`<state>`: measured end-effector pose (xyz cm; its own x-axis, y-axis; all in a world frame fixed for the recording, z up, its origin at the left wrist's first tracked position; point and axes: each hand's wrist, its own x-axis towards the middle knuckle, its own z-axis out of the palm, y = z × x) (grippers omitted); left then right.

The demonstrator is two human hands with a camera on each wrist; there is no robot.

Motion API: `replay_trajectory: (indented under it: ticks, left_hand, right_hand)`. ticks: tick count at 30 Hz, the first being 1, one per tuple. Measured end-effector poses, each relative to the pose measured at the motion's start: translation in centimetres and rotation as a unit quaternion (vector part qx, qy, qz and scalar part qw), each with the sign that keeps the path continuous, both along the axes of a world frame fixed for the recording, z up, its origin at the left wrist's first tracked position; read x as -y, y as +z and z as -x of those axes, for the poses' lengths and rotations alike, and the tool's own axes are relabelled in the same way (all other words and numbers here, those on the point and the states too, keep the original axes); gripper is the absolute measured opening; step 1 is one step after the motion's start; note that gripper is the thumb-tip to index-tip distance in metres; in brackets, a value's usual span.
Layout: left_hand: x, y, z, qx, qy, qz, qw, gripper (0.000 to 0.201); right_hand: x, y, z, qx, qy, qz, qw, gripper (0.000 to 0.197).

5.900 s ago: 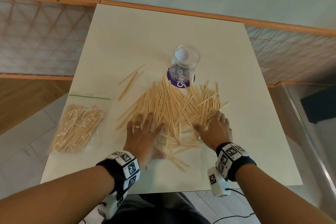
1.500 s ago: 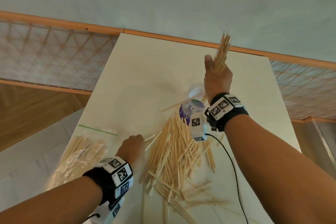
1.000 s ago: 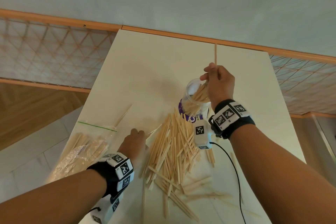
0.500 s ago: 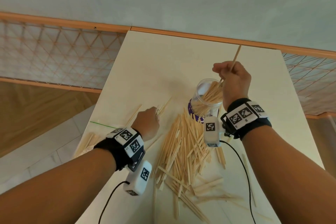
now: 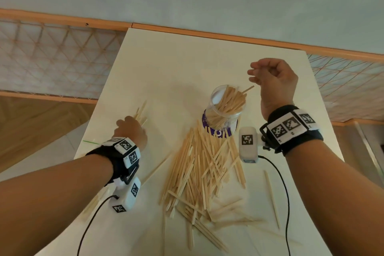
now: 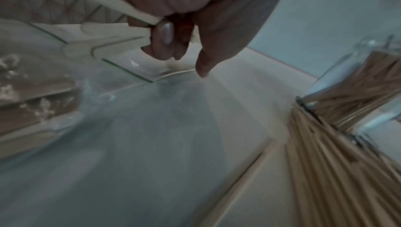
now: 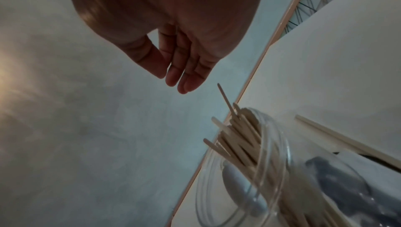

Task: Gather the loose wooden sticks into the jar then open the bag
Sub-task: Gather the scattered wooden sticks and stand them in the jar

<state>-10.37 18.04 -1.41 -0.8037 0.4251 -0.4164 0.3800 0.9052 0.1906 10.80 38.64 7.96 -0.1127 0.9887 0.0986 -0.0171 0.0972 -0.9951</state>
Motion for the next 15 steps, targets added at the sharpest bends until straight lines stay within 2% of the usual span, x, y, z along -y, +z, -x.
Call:
replay_trajectory:
  ticks: [3,6,8,10,12,15]
  left_hand:
    - [-0.1,-0.6,0.0,-0.002,0.001,0.031,1.0,0.038]
    - [-0.5,-0.7,-0.6,0.014,-0.031,0.059,0.998,0.033]
    - [-0.8,-0.6,-1.9,0.027,-0.068,0.064,0.995,0.031]
    - [-1.0,-0.9,-3.5,0.036,-0.113,0.049,0.992,0.03]
    - [-1.1,-1.2,-5.2,0.045,-0.152,0.029,0.987,0.031]
    - [-0.3,-1.6,-6.4,0.054,-0.178,-0.026,0.982,0.029]
  right_hand:
    - [-0.7,-0.8,-1.3,0.071,-0.052,-0.014,0.996,0.024]
    - [-1.3,-3.1,-3.4,0.228,-0.114,0.015,0.967,0.023]
    - [-1.2,-5.3,-4.3,0.35,-0.059,0.053,0.933,0.032]
    - [-0.5,-7.7,-4.2,0.451,0.061,0.066,0.888,0.045]
    - [0.7,-9.8,-3.7,0.53,0.163,0.033,0.832,0.044]
    - [3.1,-11.7,-4.2,0.628,0.232,-0.036,0.742,0.038]
